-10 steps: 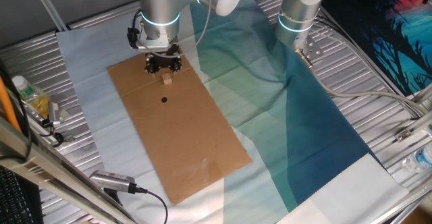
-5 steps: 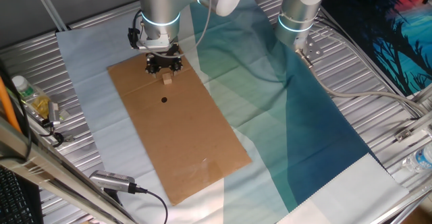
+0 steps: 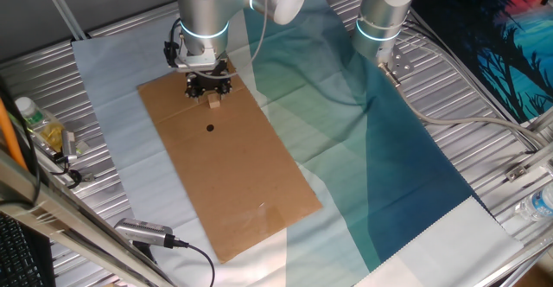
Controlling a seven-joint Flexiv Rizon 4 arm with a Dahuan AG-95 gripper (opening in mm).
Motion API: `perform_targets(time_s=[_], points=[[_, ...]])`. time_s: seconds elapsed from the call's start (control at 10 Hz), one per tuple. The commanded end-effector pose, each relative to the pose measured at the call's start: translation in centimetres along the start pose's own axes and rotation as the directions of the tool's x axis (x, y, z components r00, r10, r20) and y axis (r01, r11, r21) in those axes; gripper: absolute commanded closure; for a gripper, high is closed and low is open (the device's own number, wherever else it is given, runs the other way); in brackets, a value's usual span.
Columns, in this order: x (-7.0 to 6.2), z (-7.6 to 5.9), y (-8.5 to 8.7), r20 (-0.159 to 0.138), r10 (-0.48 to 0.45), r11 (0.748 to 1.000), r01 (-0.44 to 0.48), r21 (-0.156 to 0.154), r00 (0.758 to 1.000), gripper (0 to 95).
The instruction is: Grab the block and place it at the designated location
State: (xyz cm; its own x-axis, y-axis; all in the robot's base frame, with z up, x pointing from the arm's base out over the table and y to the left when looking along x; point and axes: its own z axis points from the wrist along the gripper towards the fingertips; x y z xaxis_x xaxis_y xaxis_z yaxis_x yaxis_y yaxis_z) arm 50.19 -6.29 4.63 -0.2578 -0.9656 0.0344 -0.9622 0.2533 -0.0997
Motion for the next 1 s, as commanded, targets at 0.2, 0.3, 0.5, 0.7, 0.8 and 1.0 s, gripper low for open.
perform_targets(time_s=[0.2, 0.3, 0.5, 0.7, 0.8, 1.0], points=[[0.0, 0.2, 0.0, -0.002, -0.009, 1.000, 0.009, 0.001, 1.000, 38.0], [0.0, 0.4, 0.1, -0.002, -0.011, 1.000, 0.011, 0.001, 1.000, 38.0], [0.1, 0.7, 0.3, -0.002, -0.011, 1.000, 0.011, 0.001, 1.000, 38.0], [0.1, 1.0, 0.4, -0.001, -0.013, 1.000, 0.013, 0.002, 1.000, 38.0], [0.1, 1.2, 0.4, -0.001, -0.014, 1.000, 0.014, 0.002, 1.000, 38.0], [0.1, 1.4, 0.4, 0.001, -0.012, 1.000, 0.012, 0.003, 1.000, 38.0]])
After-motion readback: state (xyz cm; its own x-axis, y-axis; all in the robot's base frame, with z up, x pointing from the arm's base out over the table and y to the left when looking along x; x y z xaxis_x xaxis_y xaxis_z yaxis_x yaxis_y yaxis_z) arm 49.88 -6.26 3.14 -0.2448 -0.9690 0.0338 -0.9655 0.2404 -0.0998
